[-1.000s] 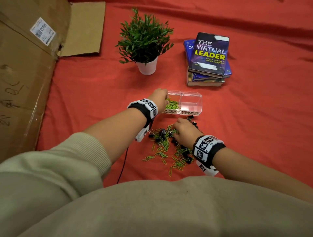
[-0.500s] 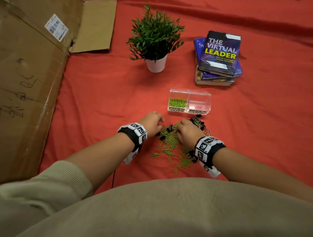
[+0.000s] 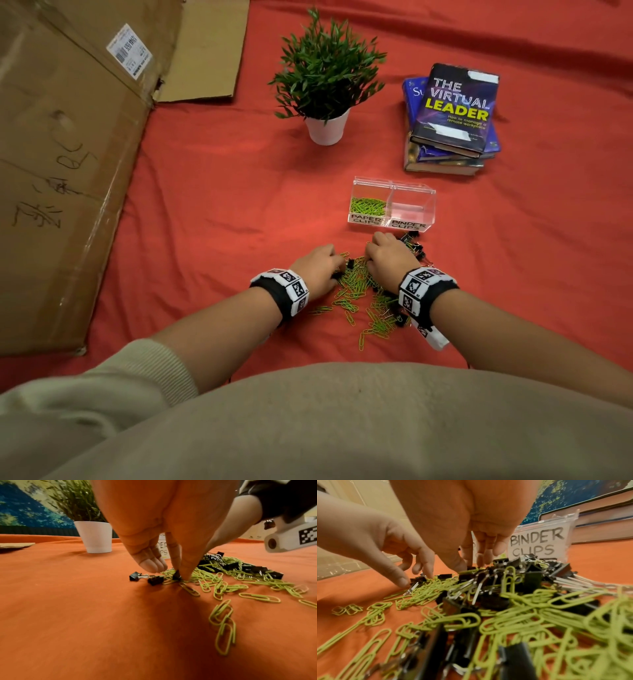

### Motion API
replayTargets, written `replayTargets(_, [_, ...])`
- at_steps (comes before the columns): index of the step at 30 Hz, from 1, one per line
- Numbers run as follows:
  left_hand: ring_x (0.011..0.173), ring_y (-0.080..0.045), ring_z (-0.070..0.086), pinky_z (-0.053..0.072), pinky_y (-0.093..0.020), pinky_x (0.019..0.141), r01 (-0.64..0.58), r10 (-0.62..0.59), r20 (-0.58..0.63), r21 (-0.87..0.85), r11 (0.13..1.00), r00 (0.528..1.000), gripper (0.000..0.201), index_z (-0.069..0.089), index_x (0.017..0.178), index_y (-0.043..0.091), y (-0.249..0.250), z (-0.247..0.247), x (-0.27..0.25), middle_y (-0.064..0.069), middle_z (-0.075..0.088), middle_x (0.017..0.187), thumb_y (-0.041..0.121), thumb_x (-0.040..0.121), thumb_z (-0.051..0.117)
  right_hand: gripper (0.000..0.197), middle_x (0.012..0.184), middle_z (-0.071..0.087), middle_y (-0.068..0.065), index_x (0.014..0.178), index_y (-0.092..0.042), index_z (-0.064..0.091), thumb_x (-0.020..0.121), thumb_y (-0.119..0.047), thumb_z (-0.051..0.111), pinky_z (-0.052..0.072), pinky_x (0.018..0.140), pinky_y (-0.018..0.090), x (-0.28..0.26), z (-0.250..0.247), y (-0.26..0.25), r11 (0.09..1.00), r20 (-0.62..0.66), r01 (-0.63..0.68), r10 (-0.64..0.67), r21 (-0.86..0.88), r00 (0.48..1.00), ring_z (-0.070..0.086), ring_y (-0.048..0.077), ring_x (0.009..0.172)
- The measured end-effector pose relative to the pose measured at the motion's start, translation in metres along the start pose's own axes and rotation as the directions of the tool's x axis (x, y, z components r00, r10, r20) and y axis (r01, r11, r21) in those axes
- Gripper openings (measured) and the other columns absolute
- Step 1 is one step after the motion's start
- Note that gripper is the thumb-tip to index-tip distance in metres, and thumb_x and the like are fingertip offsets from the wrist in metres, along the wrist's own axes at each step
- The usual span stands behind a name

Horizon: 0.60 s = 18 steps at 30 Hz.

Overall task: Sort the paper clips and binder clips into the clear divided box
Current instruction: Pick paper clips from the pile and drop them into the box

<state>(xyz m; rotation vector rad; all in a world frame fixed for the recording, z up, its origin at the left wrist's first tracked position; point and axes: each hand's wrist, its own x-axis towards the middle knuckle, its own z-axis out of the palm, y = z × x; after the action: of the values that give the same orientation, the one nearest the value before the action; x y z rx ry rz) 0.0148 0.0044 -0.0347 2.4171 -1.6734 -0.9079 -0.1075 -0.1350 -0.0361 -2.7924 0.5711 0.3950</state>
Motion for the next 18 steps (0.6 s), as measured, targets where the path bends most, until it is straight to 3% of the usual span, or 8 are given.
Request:
replayTargets(4, [0.107, -0.029, 0.051, 0.045, -0.040, 0.085, -0.004, 0.003, 0.018, 0.070, 0.998, 1.000, 0.025, 0.056, 0.110, 0.007, 0.001, 0.000, 0.001, -0.011, 0.049, 0.112, 0.016, 0.086, 0.059, 0.019, 0.103, 0.052, 0.013, 0.096, 0.001, 0.062, 0.082, -0.009, 0.053, 0.044, 0.085, 0.040, -0.004, -0.003, 0.008, 0.999, -0.043, -0.043, 0.044, 0.027, 0.998, 0.047, 0.030, 0.098])
replayTargets(7, [0.105, -0.029, 0.052, 0.047, -0.041, 0.087, -0.020, 0.016, 0.033, 0.112, 0.994, 0.999, 0.029, 0.055, 0.106, 0.007, -0.005, -0.002, -0.004, -0.011, 0.049, 0.110, 0.025, 0.085, 0.061, 0.019, 0.100, 0.053, 0.010, 0.096, -0.002, 0.063, 0.081, -0.011, 0.055, 0.045, 0.087, 0.040, -0.006, -0.004, 0.001, 0.998, -0.084, 0.042, -0.037, 0.052, 0.996, 0.048, 0.028, 0.096])
replayTargets(11, [0.102, -0.028, 0.051, 0.048, -0.040, 0.087, -0.013, 0.010, 0.025, 0.123, 0.992, 1.000, 0.038, 0.053, 0.099, 0.010, -0.011, -0.002, -0.008, -0.009, 0.049, 0.104, 0.038, 0.076, 0.065, 0.052, 0.117, 0.049, 0.009, 0.119, -0.006, 0.054, 0.080, -0.038, 0.063, 0.038, 0.100, 0.037, -0.011, -0.001, -0.015, 0.985, 0.038, 0.169, -0.168, -0.019, 0.985, 0.045, 0.027, 0.112])
replayTargets(15, [0.109, -0.027, 0.049, 0.044, -0.039, 0.094, 0.004, -0.003, -0.066, 0.017, 1.000, 0.998, 0.041, 0.052, 0.108, 0.008, -0.005, -0.005, 0.001, -0.009, 0.047, 0.110, 0.031, 0.078, 0.067, 0.099, 0.138, 0.035, 0.012, 0.141, -0.003, 0.028, 0.069, -0.058, 0.069, 0.029, 0.112, 0.040, -0.015, 0.009, -0.017, 0.993, 0.098, 0.076, -0.067, -0.088, 0.993, 0.034, 0.029, 0.129])
replayTargets(18, [0.117, -0.027, 0.045, 0.041, -0.040, 0.101, 0.011, -0.010, -0.057, 0.012, 1.000, 0.998, 0.056, 0.048, 0.123, 0.006, 0.003, -0.003, 0.010, -0.010, 0.044, 0.117, 0.029, 0.078, 0.071, 0.089, 0.136, 0.037, 0.011, 0.139, -0.005, 0.032, 0.074, -0.056, 0.067, 0.028, 0.110, 0.040, -0.015, 0.011, -0.015, 0.993, 0.097, 0.050, -0.039, -0.111, 0.994, 0.034, 0.028, 0.129])
